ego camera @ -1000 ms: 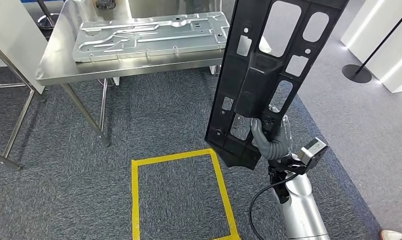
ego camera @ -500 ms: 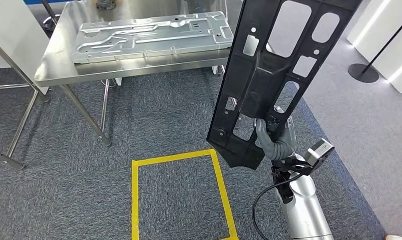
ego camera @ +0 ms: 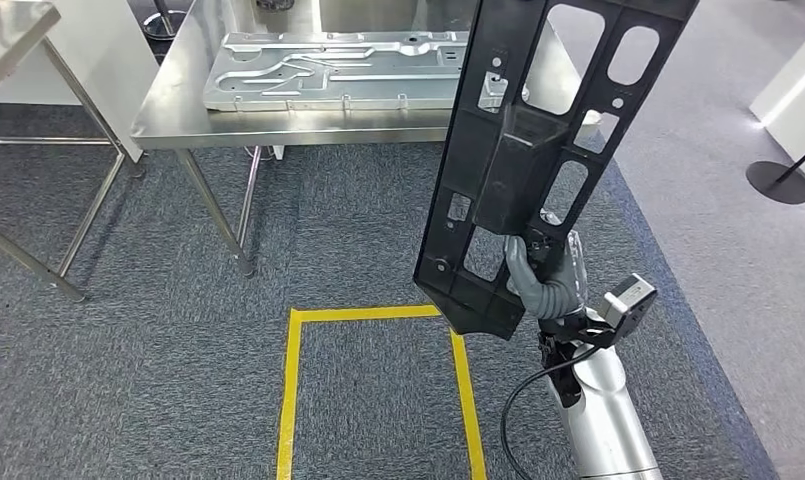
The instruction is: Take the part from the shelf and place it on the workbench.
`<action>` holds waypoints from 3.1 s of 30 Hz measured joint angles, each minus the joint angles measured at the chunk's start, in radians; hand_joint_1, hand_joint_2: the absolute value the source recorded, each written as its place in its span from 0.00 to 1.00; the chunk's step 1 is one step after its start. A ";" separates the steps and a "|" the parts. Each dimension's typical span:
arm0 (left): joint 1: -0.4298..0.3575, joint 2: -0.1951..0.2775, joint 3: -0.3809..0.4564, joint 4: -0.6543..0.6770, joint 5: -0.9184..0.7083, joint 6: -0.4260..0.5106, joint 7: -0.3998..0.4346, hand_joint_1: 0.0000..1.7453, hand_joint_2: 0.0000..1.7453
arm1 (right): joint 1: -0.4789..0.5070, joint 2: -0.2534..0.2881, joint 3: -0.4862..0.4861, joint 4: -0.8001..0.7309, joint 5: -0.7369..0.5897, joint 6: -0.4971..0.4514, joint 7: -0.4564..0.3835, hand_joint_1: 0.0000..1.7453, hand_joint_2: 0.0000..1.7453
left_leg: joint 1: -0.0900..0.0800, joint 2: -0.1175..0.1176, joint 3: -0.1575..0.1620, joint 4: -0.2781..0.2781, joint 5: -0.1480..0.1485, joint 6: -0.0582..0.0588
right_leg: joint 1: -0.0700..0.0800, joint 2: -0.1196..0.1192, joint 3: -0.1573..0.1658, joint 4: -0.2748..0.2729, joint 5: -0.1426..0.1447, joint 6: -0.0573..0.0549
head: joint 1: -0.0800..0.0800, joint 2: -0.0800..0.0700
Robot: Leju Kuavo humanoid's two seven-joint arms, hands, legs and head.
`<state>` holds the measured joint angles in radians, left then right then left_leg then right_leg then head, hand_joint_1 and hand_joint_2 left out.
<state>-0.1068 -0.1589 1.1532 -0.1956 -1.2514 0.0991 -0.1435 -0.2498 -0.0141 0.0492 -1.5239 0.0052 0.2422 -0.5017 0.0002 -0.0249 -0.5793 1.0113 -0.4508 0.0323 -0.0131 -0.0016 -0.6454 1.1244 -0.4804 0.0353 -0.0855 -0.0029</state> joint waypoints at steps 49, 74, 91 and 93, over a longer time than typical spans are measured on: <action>0.019 0.000 -0.003 0.000 -0.006 -0.012 -0.011 0.00 1.00 | 0.064 -0.023 -0.008 -0.023 0.012 -0.001 -0.001 1.00 1.00 | -0.009 0.024 -0.124 0.030 0.082 -0.014 | 0.005 0.011 0.197 -0.118 -0.090 -0.028 | 0.000 0.000; 0.008 -0.005 -0.003 0.003 -0.005 -0.015 -0.017 0.00 1.00 | 0.078 -0.026 -0.020 -0.046 0.010 -0.008 -0.006 1.00 1.00 | 0.012 0.015 -0.075 0.255 -0.153 -0.053 | 0.009 0.015 0.035 -0.123 0.069 -0.057 | 0.000 0.000; 0.005 -0.004 -0.003 0.003 -0.003 -0.006 -0.023 0.00 1.00 | 0.063 -0.023 -0.020 -0.029 -0.003 -0.004 -0.015 1.00 1.00 | 0.004 0.022 0.055 -0.025 -0.017 -0.006 | -0.004 0.008 -0.051 0.058 0.013 0.008 | 0.000 0.000; 0.004 -0.004 -0.003 0.003 -0.003 -0.003 -0.025 0.00 1.00 | 0.060 -0.023 -0.020 -0.028 -0.004 -0.004 -0.016 1.00 1.00 | 0.000 0.021 0.068 -0.021 -0.035 -0.016 | -0.004 0.008 0.009 -0.069 0.062 0.002 | 0.000 0.000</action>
<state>-0.1027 -0.1625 1.1505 -0.1926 -1.2540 0.0957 -0.1682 -0.1900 -0.0368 0.0295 -1.5516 0.0017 0.2385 -0.5178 0.0000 -0.0044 -0.5112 0.9899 -0.4860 0.0168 -0.0168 0.0061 -0.6362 1.0551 -0.4186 0.0377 -0.0855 -0.0028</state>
